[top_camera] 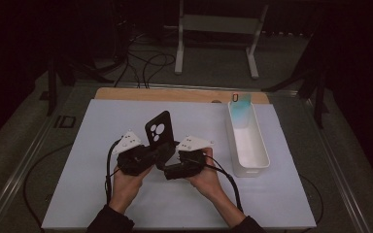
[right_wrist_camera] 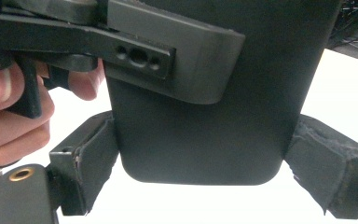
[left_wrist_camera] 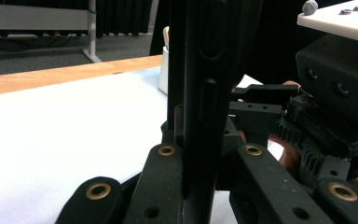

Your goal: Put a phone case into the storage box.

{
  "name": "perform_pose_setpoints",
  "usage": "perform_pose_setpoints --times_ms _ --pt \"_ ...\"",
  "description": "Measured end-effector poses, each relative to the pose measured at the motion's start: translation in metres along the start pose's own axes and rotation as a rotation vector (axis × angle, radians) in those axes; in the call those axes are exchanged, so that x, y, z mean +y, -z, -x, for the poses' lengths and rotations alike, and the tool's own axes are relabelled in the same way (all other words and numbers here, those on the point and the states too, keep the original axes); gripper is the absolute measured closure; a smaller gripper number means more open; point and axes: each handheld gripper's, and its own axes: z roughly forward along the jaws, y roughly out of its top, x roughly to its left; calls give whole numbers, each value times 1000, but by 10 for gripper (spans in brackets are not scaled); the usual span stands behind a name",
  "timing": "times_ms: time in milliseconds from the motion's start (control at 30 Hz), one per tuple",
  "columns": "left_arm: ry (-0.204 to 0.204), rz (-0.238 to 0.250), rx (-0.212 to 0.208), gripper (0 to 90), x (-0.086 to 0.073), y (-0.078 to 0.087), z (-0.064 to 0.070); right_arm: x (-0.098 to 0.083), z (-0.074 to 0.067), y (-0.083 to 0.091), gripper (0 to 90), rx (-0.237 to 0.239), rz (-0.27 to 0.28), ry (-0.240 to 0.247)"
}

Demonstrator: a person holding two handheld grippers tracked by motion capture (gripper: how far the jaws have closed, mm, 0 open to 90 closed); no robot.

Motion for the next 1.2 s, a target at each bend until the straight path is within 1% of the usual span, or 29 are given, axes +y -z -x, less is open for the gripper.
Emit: perform_pose_setpoints --times_ms 100,167,233,367,433,567,633,733,933,1067,1200 --pt "-4 0 8 860 0 1 0 0 1 1 120 3 -6 13" --pt "-7 -3 16 861 0 3 -1 0 2 2 101 4 -7 21" --pt "-9 0 19 861 0 4 -2 0 2 2 97 3 -18 18" --pt "-11 6 34 861 0 8 -5 -2 6 4 86 17 -50 16" --pt "-10 6 39 861 -1 9 -6 -3 8 7 86 20 -54 15" --pt "-9 3 50 860 -4 9 -8 -1 8 12 85 17 -58 33" --pt "-9 4 52 860 -4 9 -8 0 9 13 85 18 -58 30" --pt "-11 -1 65 860 -7 9 -9 3 12 20 85 5 -43 28" --pt "-3 -9 69 860 -10 6 -11 10 17 32 85 -21 -8 19" --pt "-5 -17 69 860 -12 4 -10 16 18 36 85 -25 14 14" --pt "-12 -27 65 860 -14 0 -9 23 17 38 85 -27 38 10"
